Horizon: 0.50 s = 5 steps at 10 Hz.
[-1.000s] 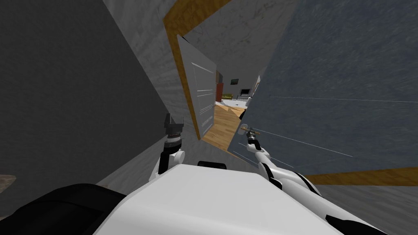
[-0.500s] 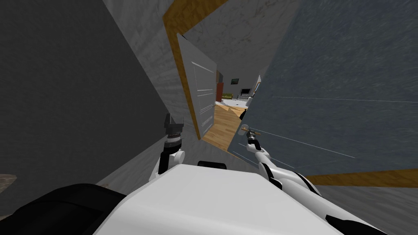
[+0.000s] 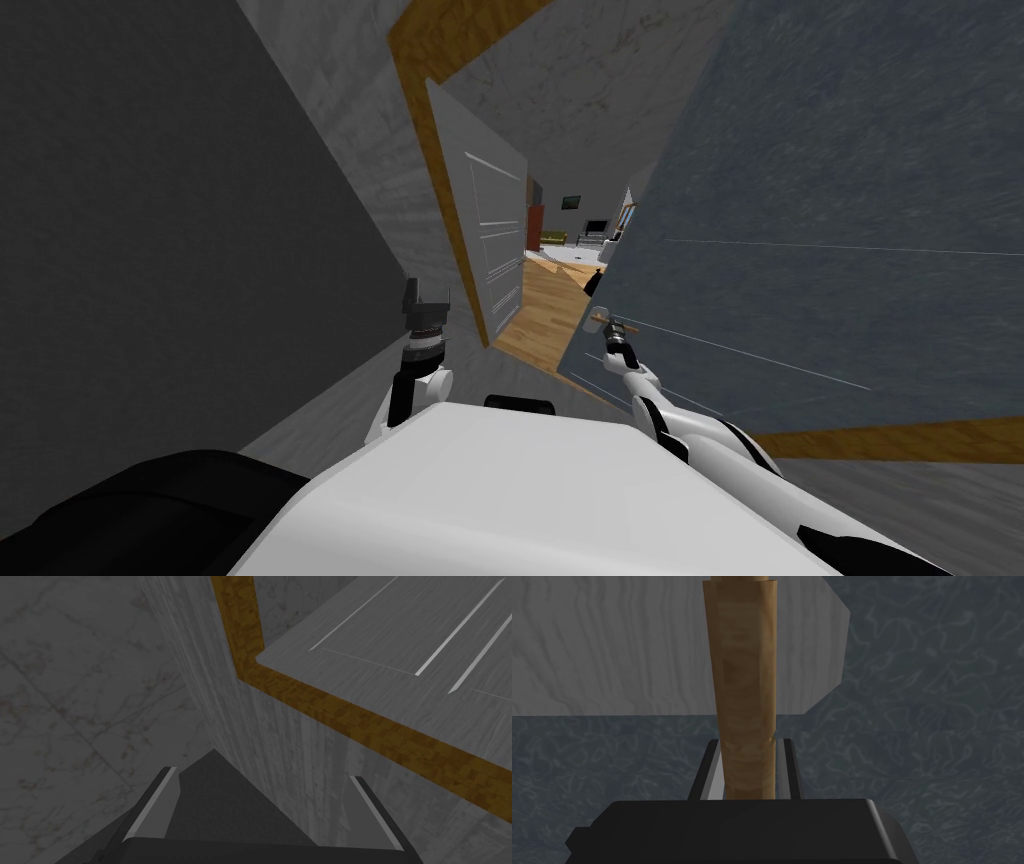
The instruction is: Push the door open
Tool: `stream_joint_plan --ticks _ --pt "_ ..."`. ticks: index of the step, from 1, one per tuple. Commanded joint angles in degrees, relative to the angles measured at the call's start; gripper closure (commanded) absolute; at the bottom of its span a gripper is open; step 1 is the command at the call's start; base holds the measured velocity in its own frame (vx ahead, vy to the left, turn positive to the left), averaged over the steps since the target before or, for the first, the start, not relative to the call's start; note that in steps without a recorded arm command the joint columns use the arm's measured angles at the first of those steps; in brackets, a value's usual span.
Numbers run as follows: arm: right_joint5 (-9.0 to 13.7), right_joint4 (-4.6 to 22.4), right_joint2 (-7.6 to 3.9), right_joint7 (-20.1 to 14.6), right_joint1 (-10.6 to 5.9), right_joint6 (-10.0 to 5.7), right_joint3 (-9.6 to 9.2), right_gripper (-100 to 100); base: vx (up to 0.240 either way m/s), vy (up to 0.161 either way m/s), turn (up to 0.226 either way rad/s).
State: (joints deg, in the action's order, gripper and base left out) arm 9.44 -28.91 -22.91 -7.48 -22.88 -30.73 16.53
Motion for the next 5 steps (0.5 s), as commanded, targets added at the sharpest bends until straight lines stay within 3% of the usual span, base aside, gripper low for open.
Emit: stream_joint_plan --ticks 1,5 --pt "0.11 -1.97 -0.03 0.36 0.61 0.52 0.6 100 0.132 -0.004 -0.034" --pt "0.01 -1.63 0.5 2.33 0.11 0.57 3.46 100 0.189 -0.005 -0.094"
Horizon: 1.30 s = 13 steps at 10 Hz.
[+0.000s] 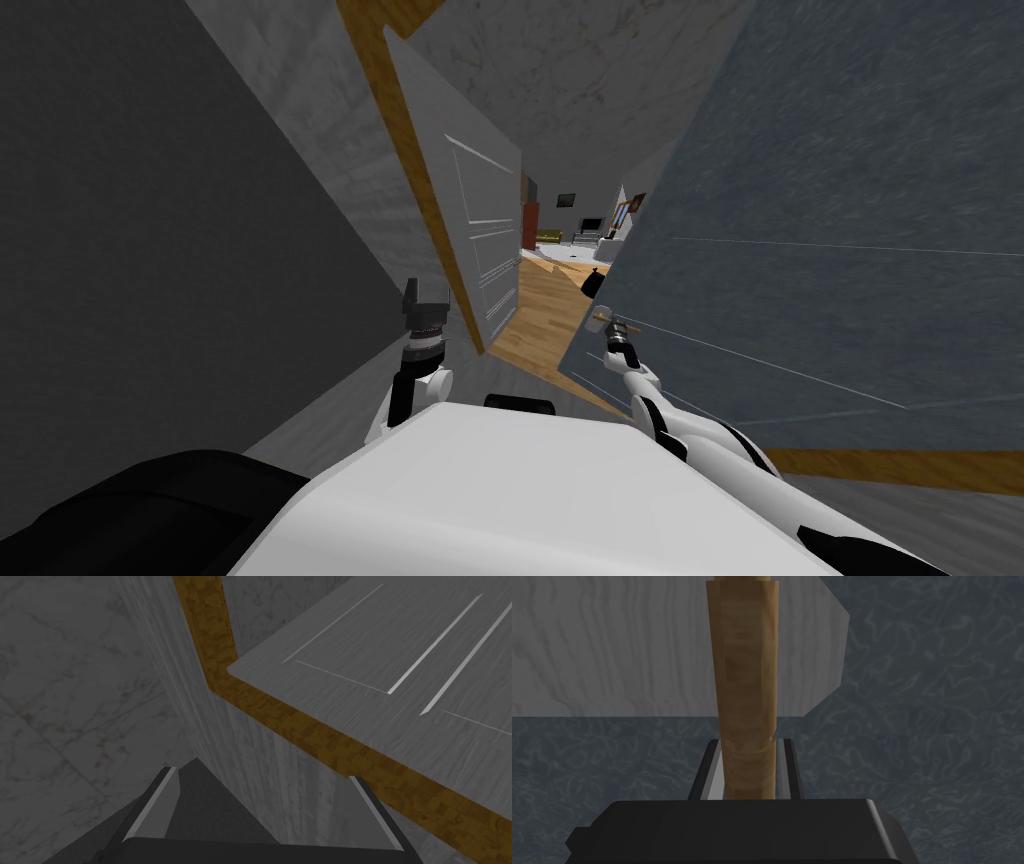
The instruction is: Push the door open
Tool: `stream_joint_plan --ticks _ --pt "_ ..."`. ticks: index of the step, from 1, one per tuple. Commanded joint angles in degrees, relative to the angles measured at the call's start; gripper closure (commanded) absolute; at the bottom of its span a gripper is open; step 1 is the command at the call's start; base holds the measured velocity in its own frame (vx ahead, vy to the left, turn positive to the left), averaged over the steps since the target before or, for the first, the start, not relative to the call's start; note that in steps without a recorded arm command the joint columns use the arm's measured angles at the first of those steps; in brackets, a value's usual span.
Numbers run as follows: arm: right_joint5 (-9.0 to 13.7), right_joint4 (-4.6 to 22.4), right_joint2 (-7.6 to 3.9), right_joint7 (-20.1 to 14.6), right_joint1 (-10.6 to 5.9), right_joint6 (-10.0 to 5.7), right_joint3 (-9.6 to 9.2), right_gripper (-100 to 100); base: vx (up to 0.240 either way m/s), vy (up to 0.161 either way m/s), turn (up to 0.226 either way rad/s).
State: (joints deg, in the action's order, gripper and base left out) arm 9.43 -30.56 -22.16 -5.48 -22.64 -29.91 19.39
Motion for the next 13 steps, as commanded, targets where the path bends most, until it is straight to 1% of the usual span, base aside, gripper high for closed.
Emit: stream_joint_plan --ticks 1,8,10,11,12,13 --pt "0.0 0.11 -0.11 0.81 -0.24 -0.24 1.29 100 0.197 -0.024 -0.103" --pt "-0.18 0.75 0.89 4.53 -1.17 -0.15 6.68 100 0.201 0.009 -0.121" --pt "-0.18 0.75 0.89 4.53 -1.17 -0.15 6.68 100 0.094 0.0 -0.034" --pt "-0.24 0.95 1.18 5.62 -1.44 -0.13 8.26 100 0.127 0.035 -0.128" --pt "-0.25 0.99 1.25 5.88 -1.51 -0.12 8.64 100 0.192 0.029 -0.139" --pt "-0.27 1.09 1.4 6.42 -1.64 -0.11 9.42 100 0.196 0.019 -0.14"
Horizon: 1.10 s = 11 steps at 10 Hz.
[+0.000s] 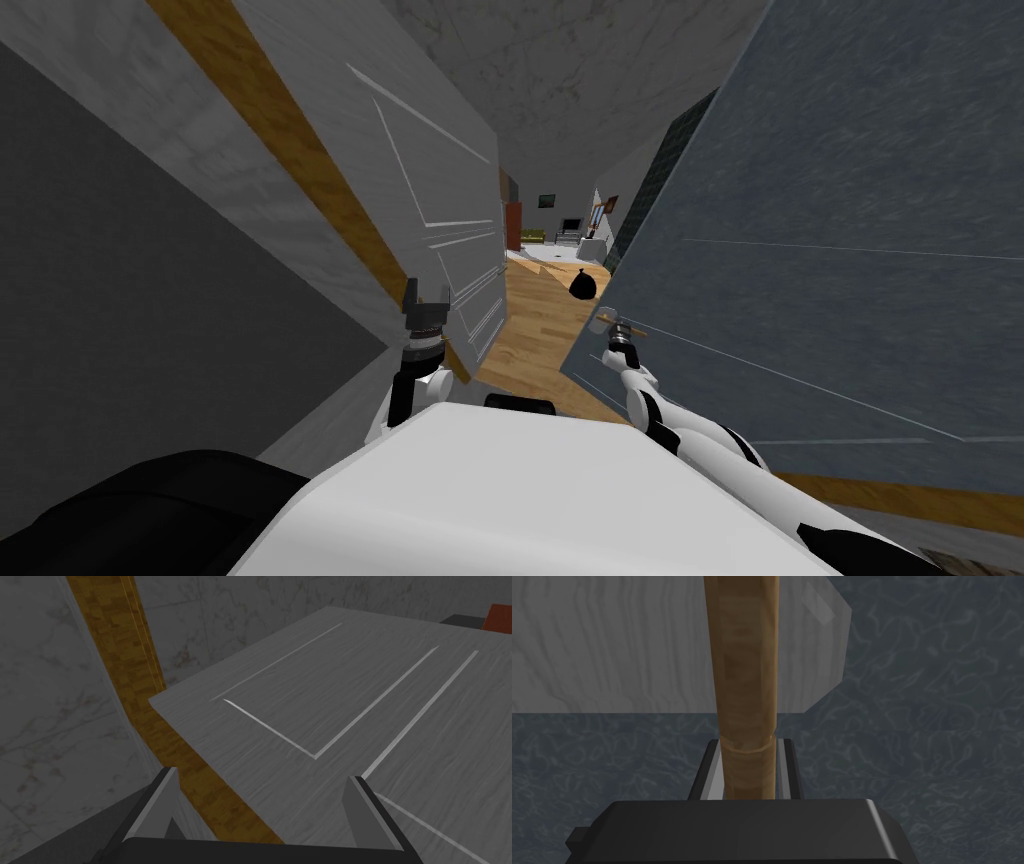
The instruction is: Push the door open
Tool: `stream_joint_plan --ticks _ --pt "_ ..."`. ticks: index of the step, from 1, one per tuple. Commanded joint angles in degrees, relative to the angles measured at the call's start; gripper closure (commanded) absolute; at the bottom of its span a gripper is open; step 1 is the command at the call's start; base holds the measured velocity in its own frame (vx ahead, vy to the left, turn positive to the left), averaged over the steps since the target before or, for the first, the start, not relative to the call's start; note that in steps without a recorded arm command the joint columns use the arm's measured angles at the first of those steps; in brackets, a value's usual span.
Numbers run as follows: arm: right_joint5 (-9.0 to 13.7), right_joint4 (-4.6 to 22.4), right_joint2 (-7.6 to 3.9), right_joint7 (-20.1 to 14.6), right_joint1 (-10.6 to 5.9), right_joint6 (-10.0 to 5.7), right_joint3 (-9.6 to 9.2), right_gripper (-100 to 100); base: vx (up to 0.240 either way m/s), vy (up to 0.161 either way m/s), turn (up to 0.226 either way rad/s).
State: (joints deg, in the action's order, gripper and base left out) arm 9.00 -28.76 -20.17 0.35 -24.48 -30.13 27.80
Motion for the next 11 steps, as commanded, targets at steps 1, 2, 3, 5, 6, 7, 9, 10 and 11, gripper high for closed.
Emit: stream_joint_plan --ticks 1,2,3,5,6,7,9,10,11 --pt "0.12 -0.63 -0.45 1.1 0.07 0.13 1.76 100 0.193 0.035 -0.121" --pt "0.1 -0.55 -0.32 1.6 -0.06 0.14 2.48 100 0.197 0.024 -0.124" --pt "0.08 -0.46 -0.19 2.09 -0.18 0.15 3.19 100 0.222 0.011 -0.124" --pt "0.03 -0.3 0.05 2.99 -0.41 0.18 4.49 100 0.147 0.006 -0.073" --pt "0.01 -0.23 0.16 3.38 -0.5 0.18 5.06 100 0.203 0.055 -0.139" --pt "-0.01 -0.17 0.26 3.77 -0.6 0.19 5.63 100 0.217 0.046 -0.121" --pt "-0.01 -0.17 0.26 3.77 -0.6 0.19 5.63 100 0.091 0.006 -0.029" --pt "-0.05 -0.03 0.47 4.56 -0.8 0.21 6.77 100 0.126 0.03 -0.078" --pt "-0.06 0.01 0.53 4.77 -0.85 0.22 7.08 100 0.17 0.068 -0.125"
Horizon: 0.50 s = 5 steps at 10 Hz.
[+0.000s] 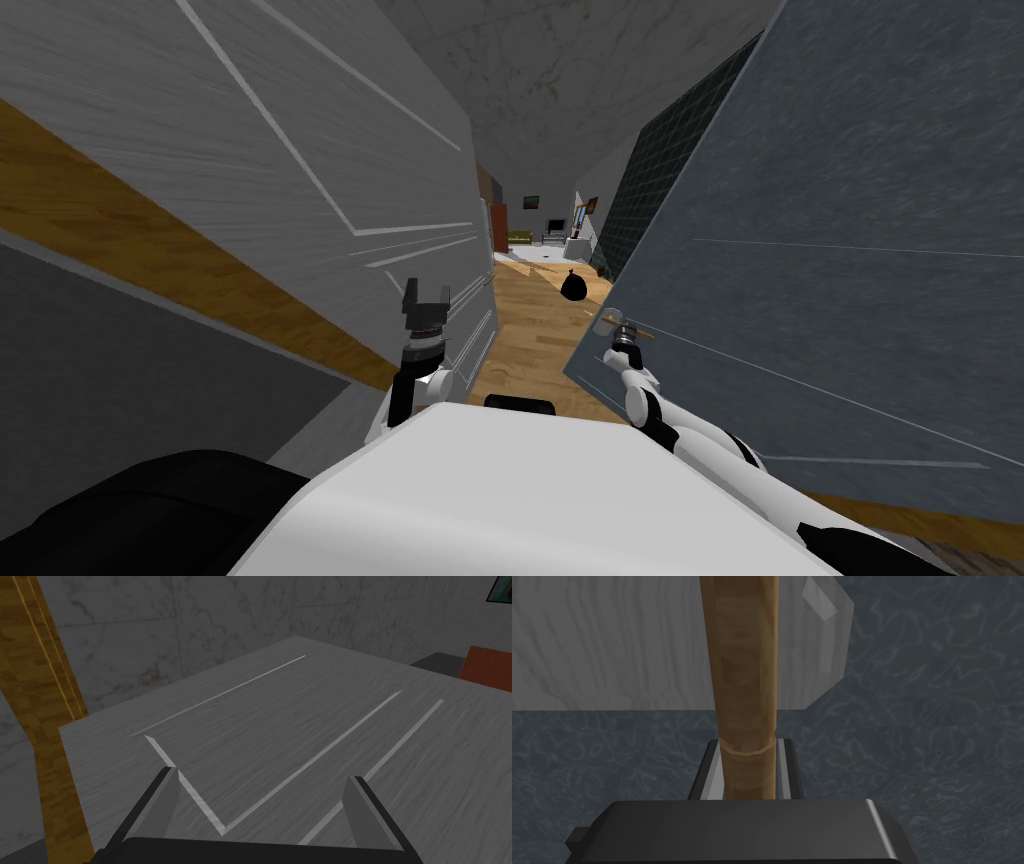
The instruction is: Push the door open
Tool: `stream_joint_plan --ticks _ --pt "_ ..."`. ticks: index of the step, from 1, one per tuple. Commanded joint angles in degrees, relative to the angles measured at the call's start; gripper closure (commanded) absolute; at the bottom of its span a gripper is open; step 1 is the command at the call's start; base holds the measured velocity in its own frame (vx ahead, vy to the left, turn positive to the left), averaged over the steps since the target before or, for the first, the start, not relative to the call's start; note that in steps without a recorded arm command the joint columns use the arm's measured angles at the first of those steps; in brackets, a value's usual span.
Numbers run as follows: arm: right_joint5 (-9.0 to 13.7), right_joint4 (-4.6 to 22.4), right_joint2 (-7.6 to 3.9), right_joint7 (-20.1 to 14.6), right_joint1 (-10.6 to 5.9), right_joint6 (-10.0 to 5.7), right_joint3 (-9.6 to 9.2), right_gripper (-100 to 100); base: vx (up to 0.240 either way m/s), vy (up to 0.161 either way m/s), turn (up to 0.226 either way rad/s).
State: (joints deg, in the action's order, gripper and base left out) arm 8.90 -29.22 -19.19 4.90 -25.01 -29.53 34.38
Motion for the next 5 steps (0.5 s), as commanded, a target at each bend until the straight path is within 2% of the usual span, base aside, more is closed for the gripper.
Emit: stream_joint_plan --ticks 1,2,3,5 --pt "0.04 0.52 -0.37 0.52 -0.39 -0.37 0.92 100 0.171 0.063 -0.12" --pt "-0.01 0.25 0.01 0.3 -0.01 -0.06 0.5 100 0.075 0.025 -0.044" --pt "0.28 0.3 -0.25 0.87 0.07 -0.15 1.48 100 0.104 0.0 -0.049" --pt "0.51 0.37 -0.41 1.35 0.12 -0.23 2.29 100 0.159 -0.001 -0.046"
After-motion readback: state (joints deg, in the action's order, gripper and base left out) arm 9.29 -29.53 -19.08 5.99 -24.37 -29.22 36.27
